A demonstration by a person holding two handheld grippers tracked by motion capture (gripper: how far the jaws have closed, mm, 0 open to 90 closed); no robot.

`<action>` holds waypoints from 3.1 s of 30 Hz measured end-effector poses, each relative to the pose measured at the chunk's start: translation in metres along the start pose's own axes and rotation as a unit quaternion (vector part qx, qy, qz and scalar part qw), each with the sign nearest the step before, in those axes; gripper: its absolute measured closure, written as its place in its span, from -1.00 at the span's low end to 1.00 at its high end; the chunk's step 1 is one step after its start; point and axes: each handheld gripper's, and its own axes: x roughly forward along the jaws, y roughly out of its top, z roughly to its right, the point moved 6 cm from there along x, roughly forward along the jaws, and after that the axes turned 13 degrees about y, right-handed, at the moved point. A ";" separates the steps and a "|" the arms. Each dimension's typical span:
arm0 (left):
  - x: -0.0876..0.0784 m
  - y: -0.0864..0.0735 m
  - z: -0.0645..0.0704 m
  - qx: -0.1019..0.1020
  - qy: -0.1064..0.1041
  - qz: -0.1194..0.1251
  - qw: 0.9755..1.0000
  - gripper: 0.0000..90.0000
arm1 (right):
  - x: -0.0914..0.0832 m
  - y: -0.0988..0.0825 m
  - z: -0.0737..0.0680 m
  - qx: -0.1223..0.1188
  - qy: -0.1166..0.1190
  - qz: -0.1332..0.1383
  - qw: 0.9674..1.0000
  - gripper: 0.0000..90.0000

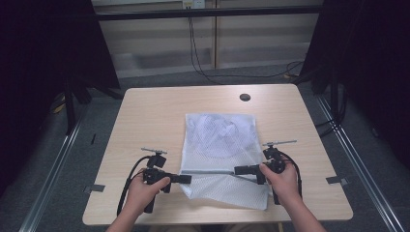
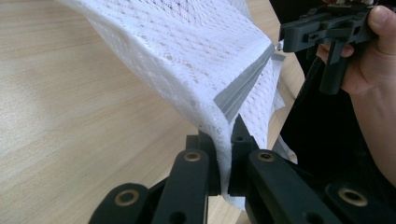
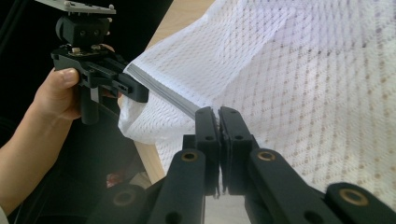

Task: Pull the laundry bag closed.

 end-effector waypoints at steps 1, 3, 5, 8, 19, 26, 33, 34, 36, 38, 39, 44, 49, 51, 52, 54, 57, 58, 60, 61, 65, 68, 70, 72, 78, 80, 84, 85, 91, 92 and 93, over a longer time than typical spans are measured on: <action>0.000 0.000 0.000 -0.001 -0.001 0.000 1.000 0.96 | -0.001 0.000 0.000 0.000 0.005 0.002 1.000 0.95; 0.001 0.000 0.001 -0.003 -0.001 -0.001 1.000 0.96 | -0.001 -0.001 0.000 0.001 0.002 0.000 1.000 0.95; 0.001 0.000 0.001 -0.004 -0.001 0.001 1.000 0.96 | -0.001 -0.001 0.000 0.002 0.003 0.001 1.000 0.95; 0.000 -0.001 0.000 0.001 0.003 0.000 1.000 0.96 | -0.002 -0.001 0.000 -0.001 0.004 0.000 1.000 0.95; -0.001 -0.002 -0.002 0.003 0.007 0.001 1.000 0.96 | -0.008 -0.002 0.003 0.001 -0.005 -0.002 1.000 0.95; -0.002 -0.001 -0.002 -0.001 0.005 0.002 1.000 0.96 | -0.018 -0.004 0.007 0.006 -0.009 0.007 1.000 0.95; -0.004 -0.001 -0.005 -0.003 0.010 0.003 1.000 0.96 | -0.024 -0.005 0.009 0.008 -0.017 0.011 1.000 0.95; -0.004 -0.001 -0.005 -0.008 0.006 0.002 1.000 0.96 | -0.025 -0.005 0.009 0.011 -0.017 0.011 1.000 0.95; -0.005 -0.002 -0.005 -0.006 0.005 0.001 1.000 0.96 | -0.027 -0.006 0.010 0.010 -0.019 0.013 1.000 0.95; -0.004 -0.002 -0.006 0.002 0.010 0.001 1.000 0.96 | -0.029 -0.006 0.011 0.008 -0.018 0.014 1.000 0.95; -0.004 -0.002 -0.006 0.003 0.010 0.001 1.000 0.96 | -0.030 -0.006 0.011 0.012 -0.019 0.014 1.000 0.95; -0.005 -0.002 -0.006 -0.004 0.009 0.001 1.000 0.96 | -0.034 -0.008 0.012 0.012 -0.017 0.015 1.000 0.95; -0.005 -0.002 -0.007 -0.003 0.010 0.002 1.000 0.96 | -0.041 -0.010 0.015 0.011 -0.025 0.021 0.999 0.95; -0.005 -0.002 -0.007 -0.002 0.010 0.002 1.000 0.96 | -0.043 -0.011 0.015 0.015 -0.026 0.022 0.999 0.95; -0.005 -0.002 -0.007 -0.003 0.010 0.002 1.000 0.96 | -0.043 -0.011 0.015 0.014 -0.025 0.024 0.999 0.95; -0.004 -0.002 -0.007 0.001 0.010 0.000 1.000 0.96 | -0.043 -0.011 0.015 0.014 -0.024 0.024 0.999 0.95; -0.005 -0.002 -0.007 -0.003 0.013 0.002 1.000 0.96 | -0.044 -0.012 0.016 0.014 -0.028 0.021 0.999 0.95; -0.005 -0.001 -0.008 -0.001 0.013 0.003 1.000 0.96 | -0.045 -0.012 0.016 0.016 -0.028 0.020 0.999 0.95; -0.006 -0.002 -0.007 -0.007 0.011 0.002 1.000 0.96 | -0.048 -0.013 0.018 0.015 -0.031 0.022 0.999 0.95; -0.006 -0.002 -0.007 -0.007 0.011 0.003 1.000 0.96 | -0.049 -0.013 0.018 0.015 -0.031 0.023 0.999 0.95; -0.006 -0.001 -0.008 -0.005 0.013 0.002 1.000 0.96 | -0.056 -0.015 0.020 0.016 -0.038 0.027 0.999 0.95; -0.006 -0.001 -0.007 -0.008 0.013 0.004 1.000 0.96 | -0.059 -0.016 0.021 0.019 -0.039 0.031 0.999 0.95; -0.006 -0.001 -0.007 -0.009 0.012 0.004 1.000 0.96 | -0.061 -0.017 0.022 0.019 -0.037 0.033 0.999 0.95; -0.006 -0.001 -0.007 -0.009 0.013 0.002 1.000 0.96 | -0.062 -0.018 0.023 0.020 -0.042 0.031 0.998 0.95; -0.010 -0.001 -0.010 -0.008 0.014 0.003 1.000 0.97 | -0.069 -0.020 0.026 0.023 -0.045 0.036 0.998 0.95; -0.010 -0.001 -0.010 -0.010 0.014 0.002 1.000 0.97 | -0.071 -0.020 0.027 0.024 -0.047 0.038 0.998 0.95; -0.009 -0.001 -0.010 -0.005 0.018 0.003 1.000 0.97 | -0.075 -0.022 0.028 0.023 -0.052 0.040 0.998 0.95; -0.009 -0.001 -0.010 -0.006 0.020 0.003 1.000 0.97 | -0.076 -0.022 0.028 0.026 -0.049 0.040 0.998 0.95; -0.008 -0.002 -0.010 -0.006 0.018 -0.002 1.000 0.97 | -0.083 -0.024 0.030 0.027 -0.055 0.045 0.997 0.95; -0.007 -0.002 -0.009 -0.008 0.016 -0.004 1.000 0.97 | -0.084 -0.024 0.030 0.025 -0.055 0.048 0.997 0.95; -0.007 -0.002 -0.008 -0.011 0.013 -0.005 1.000 0.97 | -0.084 -0.024 0.031 0.025 -0.057 0.049 0.997 0.95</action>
